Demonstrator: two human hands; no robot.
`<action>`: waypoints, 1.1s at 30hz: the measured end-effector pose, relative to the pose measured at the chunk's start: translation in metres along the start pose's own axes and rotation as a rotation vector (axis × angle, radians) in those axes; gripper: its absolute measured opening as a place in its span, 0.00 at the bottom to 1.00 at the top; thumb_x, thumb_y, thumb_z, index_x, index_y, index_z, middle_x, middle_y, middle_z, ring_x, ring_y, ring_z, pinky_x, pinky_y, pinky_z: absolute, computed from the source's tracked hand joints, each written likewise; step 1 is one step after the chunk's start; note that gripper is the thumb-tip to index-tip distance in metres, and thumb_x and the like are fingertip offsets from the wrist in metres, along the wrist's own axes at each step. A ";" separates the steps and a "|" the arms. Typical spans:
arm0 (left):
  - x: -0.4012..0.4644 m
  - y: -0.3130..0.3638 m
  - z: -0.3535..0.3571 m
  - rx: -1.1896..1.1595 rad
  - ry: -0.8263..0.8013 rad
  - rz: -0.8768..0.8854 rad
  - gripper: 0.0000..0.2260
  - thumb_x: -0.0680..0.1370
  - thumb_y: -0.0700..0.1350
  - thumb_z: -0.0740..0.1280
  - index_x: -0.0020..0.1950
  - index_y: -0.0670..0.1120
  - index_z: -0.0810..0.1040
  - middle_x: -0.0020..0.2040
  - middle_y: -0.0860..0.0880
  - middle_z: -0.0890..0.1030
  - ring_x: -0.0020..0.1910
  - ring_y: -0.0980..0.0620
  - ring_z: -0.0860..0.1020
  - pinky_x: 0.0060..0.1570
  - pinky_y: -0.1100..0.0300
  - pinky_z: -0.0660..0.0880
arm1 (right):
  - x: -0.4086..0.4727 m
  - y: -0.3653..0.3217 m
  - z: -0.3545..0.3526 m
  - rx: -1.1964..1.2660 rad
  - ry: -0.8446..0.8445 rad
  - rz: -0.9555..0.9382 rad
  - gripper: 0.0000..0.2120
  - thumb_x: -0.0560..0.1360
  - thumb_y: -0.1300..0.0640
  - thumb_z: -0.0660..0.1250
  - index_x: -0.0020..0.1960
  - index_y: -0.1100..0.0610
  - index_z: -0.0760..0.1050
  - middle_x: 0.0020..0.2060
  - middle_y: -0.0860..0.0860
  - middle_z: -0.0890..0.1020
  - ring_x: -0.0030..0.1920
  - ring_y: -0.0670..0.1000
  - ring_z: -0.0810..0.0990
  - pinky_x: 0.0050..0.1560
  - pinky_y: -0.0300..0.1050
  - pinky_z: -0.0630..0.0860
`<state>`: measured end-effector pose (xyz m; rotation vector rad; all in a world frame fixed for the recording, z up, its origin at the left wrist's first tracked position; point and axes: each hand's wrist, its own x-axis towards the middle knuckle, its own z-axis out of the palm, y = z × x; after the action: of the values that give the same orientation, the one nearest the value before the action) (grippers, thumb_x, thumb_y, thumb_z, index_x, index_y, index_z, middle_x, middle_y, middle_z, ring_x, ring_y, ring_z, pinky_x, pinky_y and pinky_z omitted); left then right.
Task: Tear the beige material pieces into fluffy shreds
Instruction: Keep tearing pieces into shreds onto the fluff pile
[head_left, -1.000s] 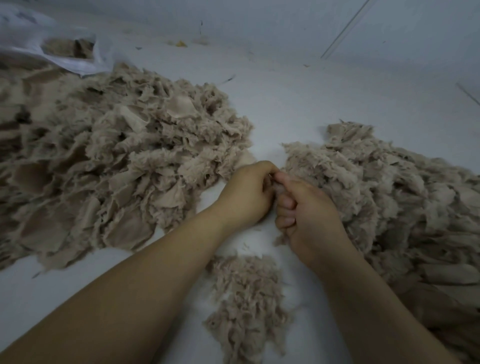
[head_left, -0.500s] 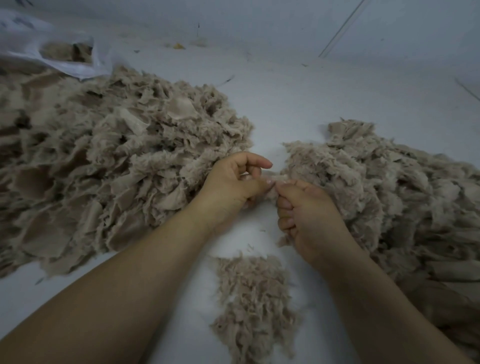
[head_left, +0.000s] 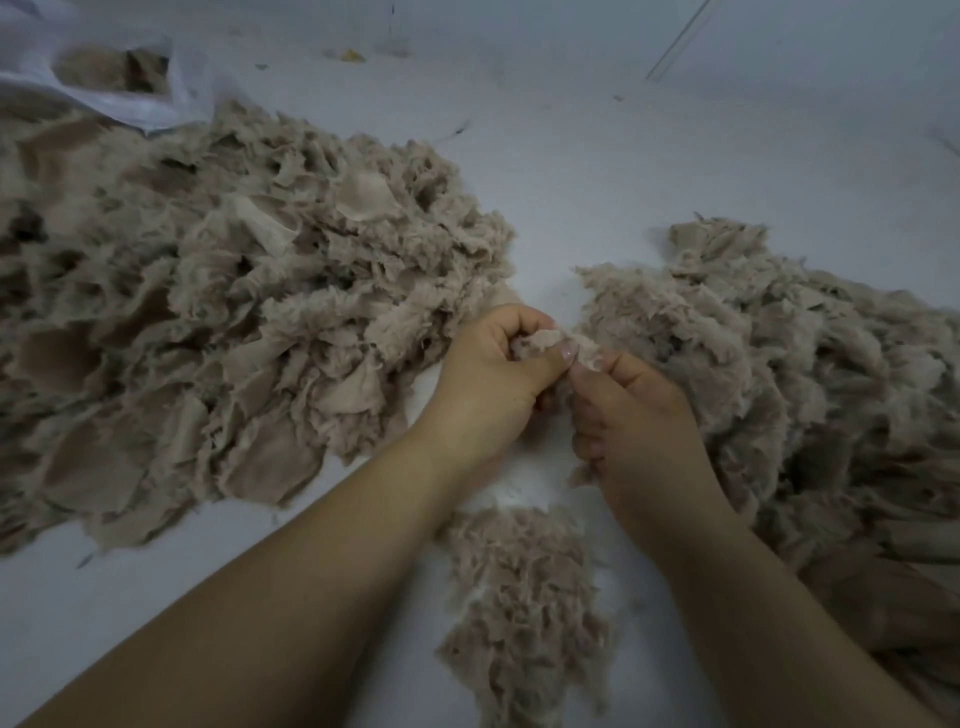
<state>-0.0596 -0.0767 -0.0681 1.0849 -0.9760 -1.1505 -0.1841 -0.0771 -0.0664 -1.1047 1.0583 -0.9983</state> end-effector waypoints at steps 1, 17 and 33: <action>-0.003 -0.001 0.001 0.001 0.001 0.003 0.02 0.78 0.34 0.67 0.48 0.37 0.75 0.31 0.46 0.75 0.26 0.56 0.72 0.26 0.65 0.70 | -0.002 0.001 -0.001 -0.001 0.002 -0.007 0.21 0.82 0.56 0.64 0.30 0.47 0.75 0.23 0.45 0.68 0.22 0.44 0.63 0.21 0.37 0.65; -0.019 0.003 0.006 0.013 -0.078 -0.009 0.06 0.79 0.36 0.66 0.42 0.44 0.76 0.36 0.40 0.76 0.27 0.48 0.71 0.27 0.59 0.70 | -0.021 0.006 -0.004 0.051 0.046 -0.106 0.16 0.82 0.54 0.64 0.36 0.54 0.69 0.23 0.45 0.66 0.23 0.45 0.61 0.23 0.37 0.62; -0.029 0.006 -0.014 0.588 0.037 0.705 0.08 0.69 0.25 0.63 0.39 0.36 0.76 0.40 0.42 0.77 0.40 0.46 0.76 0.38 0.55 0.73 | -0.009 -0.004 0.013 -0.023 0.042 -0.030 0.28 0.80 0.42 0.64 0.23 0.51 0.72 0.22 0.47 0.65 0.21 0.45 0.61 0.22 0.35 0.60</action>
<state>-0.0491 -0.0458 -0.0667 1.0630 -1.5572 -0.2651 -0.1740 -0.0670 -0.0594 -1.1256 1.0925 -1.0391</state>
